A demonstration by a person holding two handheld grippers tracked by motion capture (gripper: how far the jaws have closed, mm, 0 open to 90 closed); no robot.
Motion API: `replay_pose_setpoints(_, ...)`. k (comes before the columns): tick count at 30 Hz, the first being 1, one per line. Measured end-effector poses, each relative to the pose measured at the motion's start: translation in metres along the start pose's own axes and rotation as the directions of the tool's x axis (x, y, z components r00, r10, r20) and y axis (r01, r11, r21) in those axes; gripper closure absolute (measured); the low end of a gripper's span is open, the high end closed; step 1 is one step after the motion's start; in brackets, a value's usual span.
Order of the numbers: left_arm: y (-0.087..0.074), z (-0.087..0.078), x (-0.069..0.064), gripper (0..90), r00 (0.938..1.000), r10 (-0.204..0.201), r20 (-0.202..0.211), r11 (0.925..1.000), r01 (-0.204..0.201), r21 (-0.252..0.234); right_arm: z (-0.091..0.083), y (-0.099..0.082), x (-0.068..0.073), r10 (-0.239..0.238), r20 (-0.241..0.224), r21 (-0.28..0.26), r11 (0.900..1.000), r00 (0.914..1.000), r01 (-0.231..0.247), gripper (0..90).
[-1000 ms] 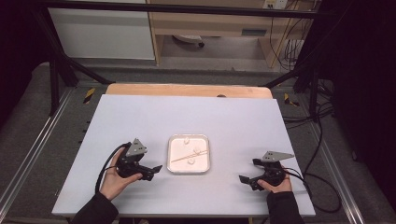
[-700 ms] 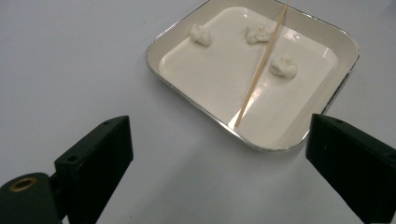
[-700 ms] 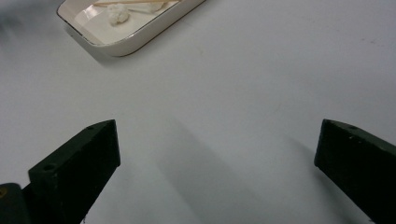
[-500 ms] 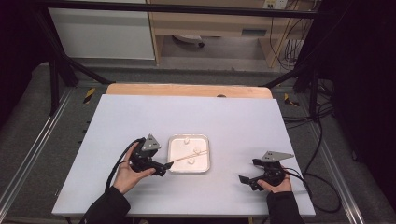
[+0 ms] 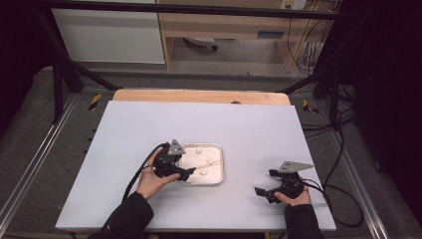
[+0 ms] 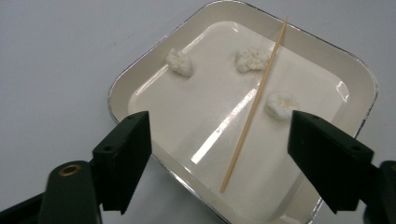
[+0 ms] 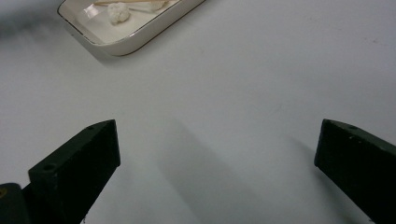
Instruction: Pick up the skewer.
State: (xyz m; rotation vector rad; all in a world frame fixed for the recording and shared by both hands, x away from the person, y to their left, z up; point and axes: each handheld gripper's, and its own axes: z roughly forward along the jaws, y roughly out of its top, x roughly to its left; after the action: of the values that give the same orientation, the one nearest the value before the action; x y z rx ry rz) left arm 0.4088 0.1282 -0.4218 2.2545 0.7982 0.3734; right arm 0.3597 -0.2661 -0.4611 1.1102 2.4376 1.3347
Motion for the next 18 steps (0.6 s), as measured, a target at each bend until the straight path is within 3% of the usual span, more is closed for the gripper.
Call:
replay_pose_setpoints(6,0.002,0.009,0.0,37.1,0.9998,0.006,0.02,1.0,-0.006,0.007,0.0,0.0,0.0,-0.002,0.0,0.001,1.0,1.0,0.002,0.7)
replay_pose_setpoints(18,0.004,0.025,-0.006,63.1,0.995,0.084,0.055,0.9959,-0.085,0.028,0.0,0.0,0.0,-0.002,-0.002,0.002,1.0,1.0,0.002,0.7)
